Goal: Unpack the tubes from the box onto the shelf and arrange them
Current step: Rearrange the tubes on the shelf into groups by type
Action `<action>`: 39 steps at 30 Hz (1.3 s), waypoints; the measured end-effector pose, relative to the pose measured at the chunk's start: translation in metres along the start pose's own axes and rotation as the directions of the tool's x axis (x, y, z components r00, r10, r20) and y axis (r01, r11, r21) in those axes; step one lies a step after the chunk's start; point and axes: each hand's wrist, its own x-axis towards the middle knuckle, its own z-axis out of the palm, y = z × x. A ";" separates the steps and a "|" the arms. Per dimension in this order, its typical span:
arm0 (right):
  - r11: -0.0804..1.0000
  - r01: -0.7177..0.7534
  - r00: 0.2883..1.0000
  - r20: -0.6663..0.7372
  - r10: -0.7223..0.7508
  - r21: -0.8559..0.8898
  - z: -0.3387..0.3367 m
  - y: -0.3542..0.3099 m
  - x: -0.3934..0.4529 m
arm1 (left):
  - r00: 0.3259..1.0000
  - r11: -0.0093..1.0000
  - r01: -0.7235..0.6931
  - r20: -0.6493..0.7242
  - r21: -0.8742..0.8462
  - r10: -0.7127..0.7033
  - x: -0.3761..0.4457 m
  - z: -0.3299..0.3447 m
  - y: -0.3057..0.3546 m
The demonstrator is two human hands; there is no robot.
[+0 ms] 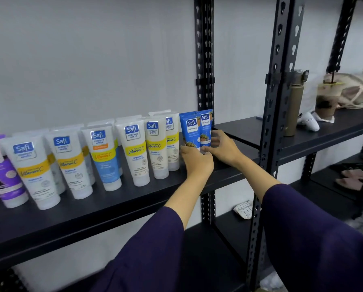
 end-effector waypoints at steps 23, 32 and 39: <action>0.998 -0.052 0.990 -0.132 0.047 -0.036 -0.024 0.014 0.013 | 0.999 0.995 0.015 -0.036 0.103 -0.011 0.022 0.017 0.002; 0.999 -0.049 0.991 -0.126 0.047 -0.016 -0.025 0.017 0.013 | 0.999 0.985 0.015 0.029 0.173 -0.021 0.022 0.027 0.009; 0.999 -0.044 0.992 -0.119 0.042 -0.011 -0.027 0.023 0.017 | 0.998 0.968 0.024 0.051 0.250 -0.038 0.019 0.033 0.011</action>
